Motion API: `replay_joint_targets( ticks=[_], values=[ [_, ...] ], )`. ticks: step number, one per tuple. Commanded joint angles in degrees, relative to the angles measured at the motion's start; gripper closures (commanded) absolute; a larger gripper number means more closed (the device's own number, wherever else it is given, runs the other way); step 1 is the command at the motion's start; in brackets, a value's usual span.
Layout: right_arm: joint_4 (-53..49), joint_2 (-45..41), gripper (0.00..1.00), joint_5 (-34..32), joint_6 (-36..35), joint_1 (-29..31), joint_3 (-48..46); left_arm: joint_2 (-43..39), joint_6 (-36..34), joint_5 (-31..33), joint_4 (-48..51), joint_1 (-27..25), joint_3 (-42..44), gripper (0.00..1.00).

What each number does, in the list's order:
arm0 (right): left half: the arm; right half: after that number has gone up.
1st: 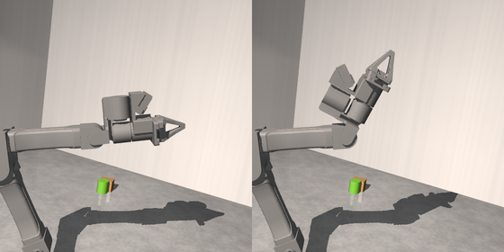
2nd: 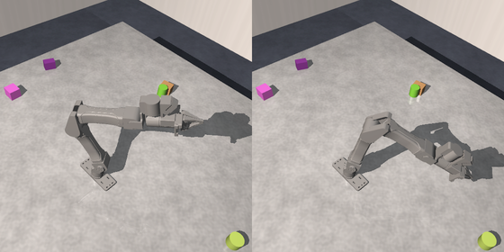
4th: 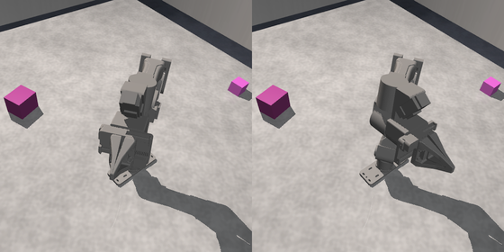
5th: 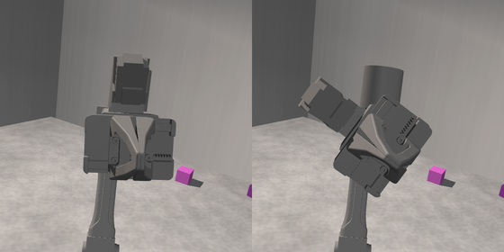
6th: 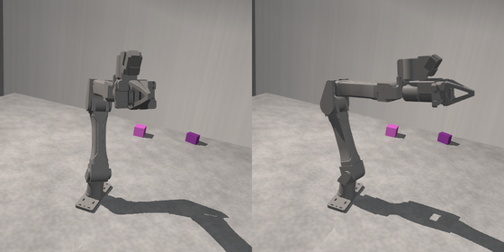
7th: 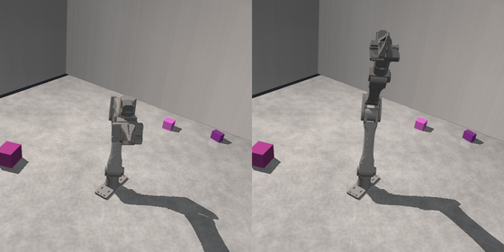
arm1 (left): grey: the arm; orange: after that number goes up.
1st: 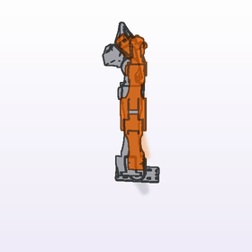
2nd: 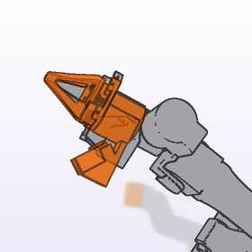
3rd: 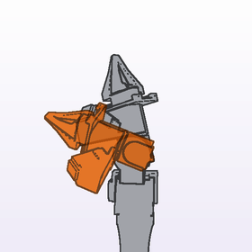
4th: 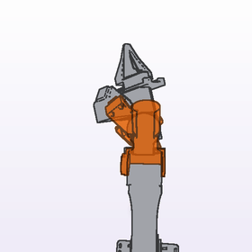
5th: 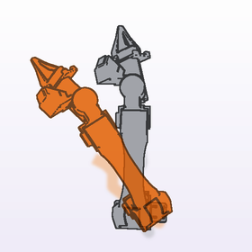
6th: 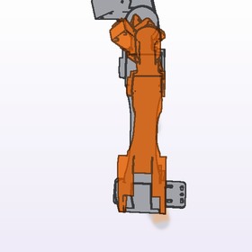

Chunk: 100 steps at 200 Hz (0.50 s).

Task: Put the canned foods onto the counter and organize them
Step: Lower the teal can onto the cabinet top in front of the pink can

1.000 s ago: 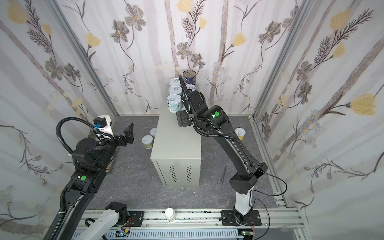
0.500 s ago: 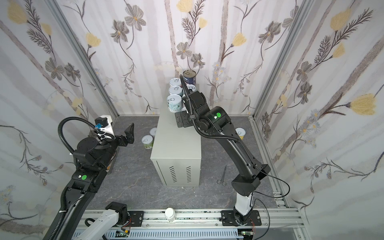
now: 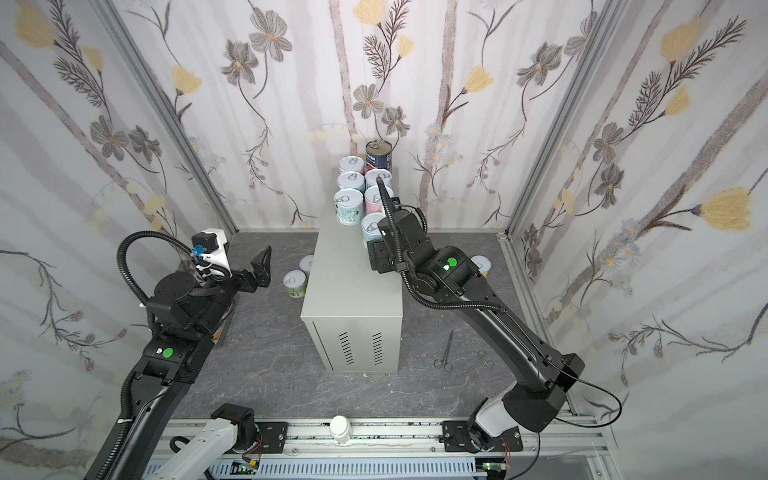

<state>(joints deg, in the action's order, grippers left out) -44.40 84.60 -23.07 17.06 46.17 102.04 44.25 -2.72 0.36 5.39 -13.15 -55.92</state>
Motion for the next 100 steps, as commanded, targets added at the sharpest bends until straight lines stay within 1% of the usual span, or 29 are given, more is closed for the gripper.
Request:
replay_joint_targets(
  ticks=[1,18,50,100],
  values=[
    [9.70,-2.80,0.24,-0.33,-1.13,-0.03,-4.68,-0.69,0.07,-0.26,-1.43,-0.17,-0.08,0.00],
    [11.24,-3.65,0.26,0.48,-2.61,-0.03,-6.15,-1.11,-0.09,0.19,-1.67,-0.19,0.26,0.00],
    [11.26,-1.89,0.26,2.28,-3.79,-0.03,-4.67,-1.11,0.00,-0.17,-2.05,-0.26,0.42,0.00],
    [10.72,2.07,0.25,1.09,-4.05,-0.38,-1.62,-2.03,-0.47,0.49,-2.44,-0.28,1.03,0.00]
  ],
)
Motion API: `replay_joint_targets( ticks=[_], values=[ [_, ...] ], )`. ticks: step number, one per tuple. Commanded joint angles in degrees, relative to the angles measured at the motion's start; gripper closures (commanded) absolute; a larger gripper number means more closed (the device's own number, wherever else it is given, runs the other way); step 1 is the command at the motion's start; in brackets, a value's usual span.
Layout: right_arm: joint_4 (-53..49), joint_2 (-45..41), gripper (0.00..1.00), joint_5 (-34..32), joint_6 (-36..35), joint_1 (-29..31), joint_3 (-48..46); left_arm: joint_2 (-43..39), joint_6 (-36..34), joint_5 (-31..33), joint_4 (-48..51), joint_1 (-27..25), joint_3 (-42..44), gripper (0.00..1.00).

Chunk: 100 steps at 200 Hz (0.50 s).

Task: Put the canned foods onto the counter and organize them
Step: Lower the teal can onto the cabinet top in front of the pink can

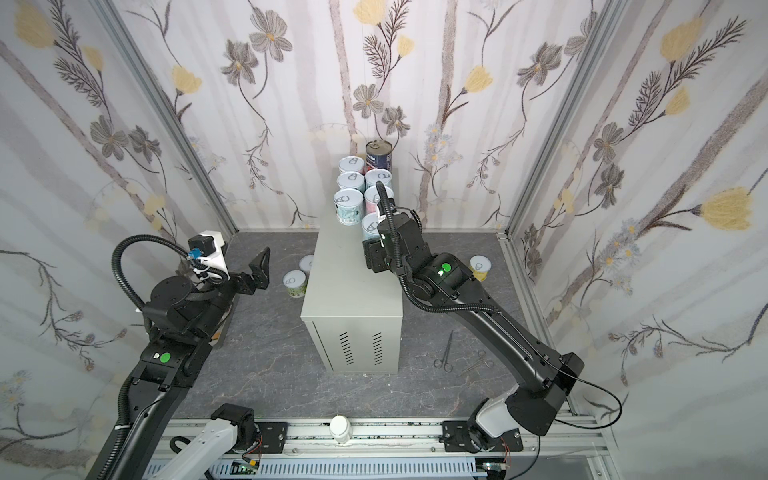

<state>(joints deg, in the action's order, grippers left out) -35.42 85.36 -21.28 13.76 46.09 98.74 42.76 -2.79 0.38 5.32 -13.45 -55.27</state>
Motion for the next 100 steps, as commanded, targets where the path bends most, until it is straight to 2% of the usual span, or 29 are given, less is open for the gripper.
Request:
replay_joint_targets(
  ticks=[1,35,100],
  values=[
    [1.66,1.34,0.25,-0.70,-0.80,-0.29,1.74,-0.56,-0.44,0.44,-2.40,0.02,0.40,0.00],
    [1.30,3.13,0.31,-0.78,-1.03,-0.90,4.21,-1.31,-0.32,0.45,-3.12,-0.08,0.90,0.00],
    [-0.53,5.69,0.31,-0.11,0.65,-4.20,8.52,-2.15,-0.77,1.47,-3.70,-0.35,1.47,0.00]
  ],
)
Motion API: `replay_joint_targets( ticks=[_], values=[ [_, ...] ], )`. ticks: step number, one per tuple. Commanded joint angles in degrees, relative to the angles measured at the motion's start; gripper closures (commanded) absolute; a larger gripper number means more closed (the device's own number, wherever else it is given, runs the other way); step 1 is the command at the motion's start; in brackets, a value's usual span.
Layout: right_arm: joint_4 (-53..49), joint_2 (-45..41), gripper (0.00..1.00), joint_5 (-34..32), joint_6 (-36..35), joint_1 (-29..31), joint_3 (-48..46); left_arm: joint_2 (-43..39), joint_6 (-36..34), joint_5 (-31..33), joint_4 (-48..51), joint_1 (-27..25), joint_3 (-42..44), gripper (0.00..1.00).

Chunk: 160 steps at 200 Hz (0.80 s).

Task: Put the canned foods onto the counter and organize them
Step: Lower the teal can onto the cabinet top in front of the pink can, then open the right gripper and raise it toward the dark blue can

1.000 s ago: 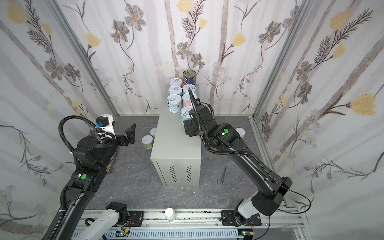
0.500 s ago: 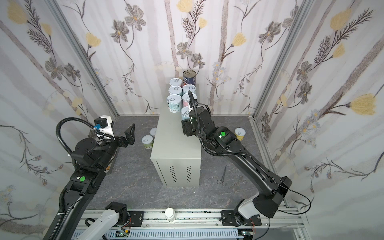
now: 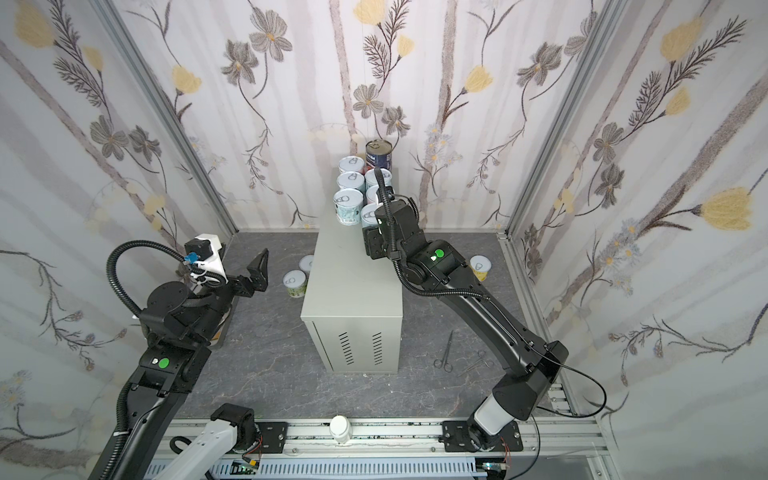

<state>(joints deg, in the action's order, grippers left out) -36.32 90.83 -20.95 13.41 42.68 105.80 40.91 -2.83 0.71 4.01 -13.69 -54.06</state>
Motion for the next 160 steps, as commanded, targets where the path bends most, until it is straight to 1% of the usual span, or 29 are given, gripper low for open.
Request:
replay_joint_targets(
  ticks=[1,9,31,50,71,88,91,107,121,149,160],
  values=[
    [0.37,0.22,0.31,-0.42,1.00,-0.82,1.53,-0.30,-0.75,1.14,-2.41,-0.11,0.31,0.00],
    [0.27,1.95,0.31,-0.55,1.07,-0.92,1.87,-0.38,-0.78,1.14,-2.43,-0.19,0.43,0.00],
    [0.19,2.48,0.31,0.23,1.12,-1.02,2.72,-0.56,-0.99,1.40,-2.43,-0.35,0.42,0.00],
    [0.26,2.52,0.29,3.27,1.19,-0.89,3.10,-0.74,-1.28,1.69,-2.43,-0.46,0.42,0.00],
    [-0.31,1.90,0.25,4.78,0.36,0.13,2.99,-0.50,-1.40,1.86,-2.43,-0.54,0.41,0.00],
    [-1.36,1.02,0.19,4.69,0.19,1.50,2.31,-0.56,-1.64,1.88,-2.42,-0.54,0.51,0.00],
    [-1.39,-0.90,0.18,4.64,0.33,1.67,1.92,-0.59,-1.82,1.98,-2.43,-0.54,0.53,0.00],
    [-0.70,-5.45,0.14,4.23,1.14,1.97,-0.79,-0.59,-2.60,2.90,-2.60,-0.51,0.75,0.00],
    [0.49,-10.02,0.13,2.58,1.23,1.92,-2.39,-0.48,-3.34,3.35,-2.95,-0.54,1.13,0.00],
    [2.57,-16.76,0.13,-2.81,-0.67,1.17,-3.50,1.02,-4.53,2.34,-2.53,-0.48,-0.10,0.00],
    [3.31,-18.05,0.14,-3.48,-1.56,-0.14,-3.90,1.97,-4.88,1.49,-2.52,-0.54,-1.05,0.00]
  ],
)
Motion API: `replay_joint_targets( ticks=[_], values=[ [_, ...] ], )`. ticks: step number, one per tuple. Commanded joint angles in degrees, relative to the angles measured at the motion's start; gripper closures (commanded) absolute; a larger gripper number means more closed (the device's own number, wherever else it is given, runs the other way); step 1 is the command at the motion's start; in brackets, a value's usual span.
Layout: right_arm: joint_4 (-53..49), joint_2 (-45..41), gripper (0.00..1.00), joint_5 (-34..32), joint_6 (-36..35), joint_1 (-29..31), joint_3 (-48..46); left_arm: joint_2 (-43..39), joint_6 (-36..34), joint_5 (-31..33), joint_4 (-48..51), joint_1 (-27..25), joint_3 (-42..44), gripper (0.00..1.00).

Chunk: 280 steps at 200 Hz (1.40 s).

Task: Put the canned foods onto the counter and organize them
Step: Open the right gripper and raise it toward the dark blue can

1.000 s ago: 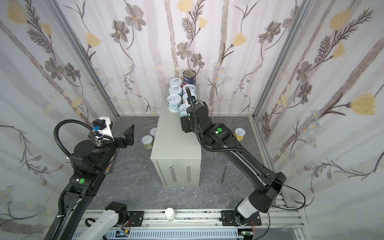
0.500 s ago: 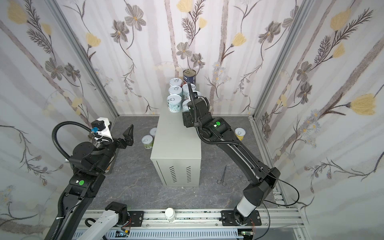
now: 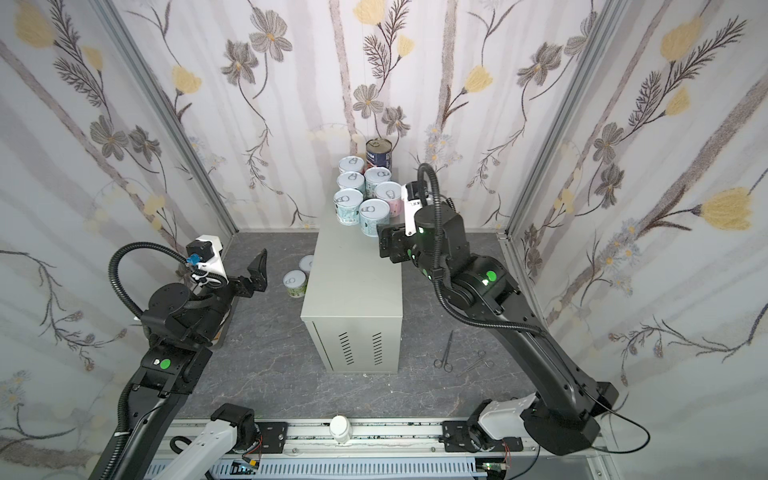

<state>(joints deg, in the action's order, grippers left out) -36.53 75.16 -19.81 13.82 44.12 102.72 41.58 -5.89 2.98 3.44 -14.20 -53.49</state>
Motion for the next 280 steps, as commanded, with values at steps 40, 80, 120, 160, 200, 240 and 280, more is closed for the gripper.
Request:
replay_joint_targets(
  ticks=[40,80,120,160,200,240,280],
  values=[
    [7.48,-1.10,0.15,-0.03,-1.84,-11.61,-1.70,8.73,-3.45,-6.55,-1.20,-0.04,-9.36,0.00],
    [12.72,4.60,0.22,2.37,-0.20,-20.67,-1.43,16.03,-5.00,-7.78,-2.82,0.05,-17.22,0.00],
    [24.13,8.46,0.23,9.30,-1.84,-24.76,-7.43,17.63,-5.71,-6.03,-11.06,0.10,-12.80,0.00],
    [28.31,14.63,0.18,13.30,-4.00,-25.39,-5.74,21.56,-6.24,-4.42,-12.61,0.06,-12.99,0.00],
    [28.55,20.53,0.17,14.69,-4.81,-26.27,-1.29,26.39,-6.74,-4.75,-13.99,0.10,-15.42,0.00],
    [27.59,24.84,0.13,16.77,-5.21,-26.28,2.87,28.10,-7.63,-5.05,-14.25,0.05,-16.13,0.00],
    [27.07,27.38,0.12,18.64,-5.40,-26.32,5.33,27.85,-7.91,-4.57,-13.90,0.06,-15.49,0.00]
  ],
)
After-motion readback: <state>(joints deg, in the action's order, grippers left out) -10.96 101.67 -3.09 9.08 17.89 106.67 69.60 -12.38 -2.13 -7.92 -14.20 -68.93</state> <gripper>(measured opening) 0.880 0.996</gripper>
